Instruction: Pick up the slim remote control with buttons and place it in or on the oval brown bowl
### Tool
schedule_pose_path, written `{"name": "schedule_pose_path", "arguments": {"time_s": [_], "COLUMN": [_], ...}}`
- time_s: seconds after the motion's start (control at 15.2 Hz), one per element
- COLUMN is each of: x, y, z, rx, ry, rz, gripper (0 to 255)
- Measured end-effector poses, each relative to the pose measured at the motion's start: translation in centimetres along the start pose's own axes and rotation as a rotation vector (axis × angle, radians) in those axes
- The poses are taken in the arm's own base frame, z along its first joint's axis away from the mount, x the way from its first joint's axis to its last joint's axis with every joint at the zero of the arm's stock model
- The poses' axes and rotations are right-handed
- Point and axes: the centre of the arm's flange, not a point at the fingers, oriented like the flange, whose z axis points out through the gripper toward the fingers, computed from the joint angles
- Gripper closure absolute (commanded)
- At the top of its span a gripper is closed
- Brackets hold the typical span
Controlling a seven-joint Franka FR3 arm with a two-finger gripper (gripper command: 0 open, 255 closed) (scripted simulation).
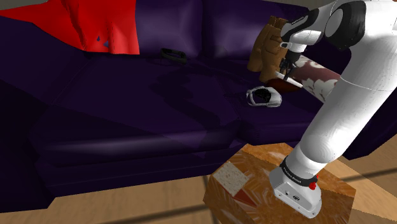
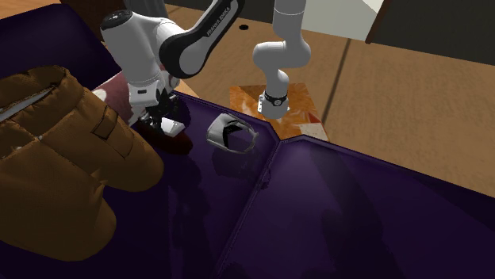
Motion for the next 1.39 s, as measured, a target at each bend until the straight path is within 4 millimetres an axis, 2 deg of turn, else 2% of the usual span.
{"name": "schedule_pose_path", "arguments": {"time_s": [0.2, 0.26, 0.66, 0.99, 1.39], "x": [0.0, 0.0, 0.0, 0.1, 0.0], "y": [0.0, 0.0, 0.0, 0.0, 0.0], "z": [0.0, 0.0, 0.0, -4.3, -5.0], "rx": [0.0, 0.0, 0.0, -0.002, -0.001], "ry": [0.0, 0.0, 0.0, 0.0, 0.0], "rz": [0.0, 0.0, 0.0, 0.0, 0.0], "gripper": [255, 0, 0, 0, 0]}}
